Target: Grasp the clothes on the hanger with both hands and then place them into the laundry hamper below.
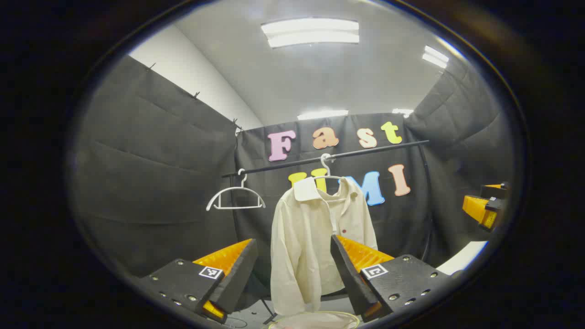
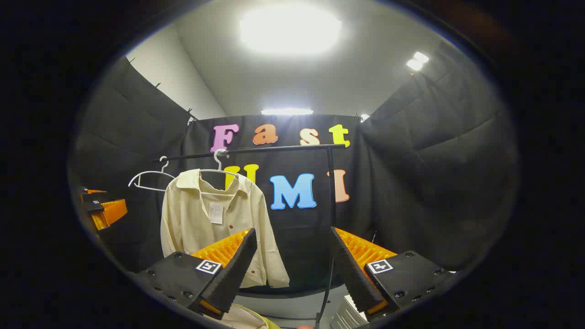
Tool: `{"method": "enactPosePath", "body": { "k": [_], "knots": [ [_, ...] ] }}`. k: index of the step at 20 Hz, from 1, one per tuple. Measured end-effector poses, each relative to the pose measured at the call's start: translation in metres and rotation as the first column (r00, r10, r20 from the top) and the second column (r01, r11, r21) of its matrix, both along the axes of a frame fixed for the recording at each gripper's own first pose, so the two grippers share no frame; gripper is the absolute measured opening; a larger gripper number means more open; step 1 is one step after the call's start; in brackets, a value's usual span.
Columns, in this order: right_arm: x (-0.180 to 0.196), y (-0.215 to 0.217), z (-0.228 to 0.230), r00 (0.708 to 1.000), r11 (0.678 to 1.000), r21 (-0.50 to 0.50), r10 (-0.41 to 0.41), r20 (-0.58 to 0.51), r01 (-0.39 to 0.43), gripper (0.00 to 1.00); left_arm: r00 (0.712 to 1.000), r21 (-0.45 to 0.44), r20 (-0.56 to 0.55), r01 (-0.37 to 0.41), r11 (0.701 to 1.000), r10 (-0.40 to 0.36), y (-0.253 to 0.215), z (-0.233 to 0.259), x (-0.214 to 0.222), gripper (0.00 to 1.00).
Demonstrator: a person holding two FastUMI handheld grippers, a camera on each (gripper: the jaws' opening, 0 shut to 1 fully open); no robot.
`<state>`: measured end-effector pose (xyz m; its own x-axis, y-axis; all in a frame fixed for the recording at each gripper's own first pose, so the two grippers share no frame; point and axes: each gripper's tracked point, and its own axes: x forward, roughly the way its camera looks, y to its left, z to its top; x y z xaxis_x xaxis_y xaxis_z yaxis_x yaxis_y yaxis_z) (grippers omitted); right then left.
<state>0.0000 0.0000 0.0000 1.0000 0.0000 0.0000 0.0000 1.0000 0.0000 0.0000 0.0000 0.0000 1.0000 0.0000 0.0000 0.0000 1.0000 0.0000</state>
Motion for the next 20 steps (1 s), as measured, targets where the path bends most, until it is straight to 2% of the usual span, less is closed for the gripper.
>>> {"method": "enactPosePath", "body": {
  "k": [15, 20],
  "knots": [
    [-0.009, 0.01, 0.009, 0.999, 0.999, -0.025, -0.04, 0.019, 0.04, 0.99, 1.0, -0.025, 0.027, 0.011, 1.0, -0.01, -0.004, 0.001, -0.004, 0.94],
    [-0.001, 0.016, 0.012, 0.999, 0.999, -0.024, -0.03, 0.014, 0.03, 0.99, 1.0, -0.021, 0.024, 0.021, 1.0, -0.021, -0.004, 0.004, -0.002, 0.94]
  ]
}}
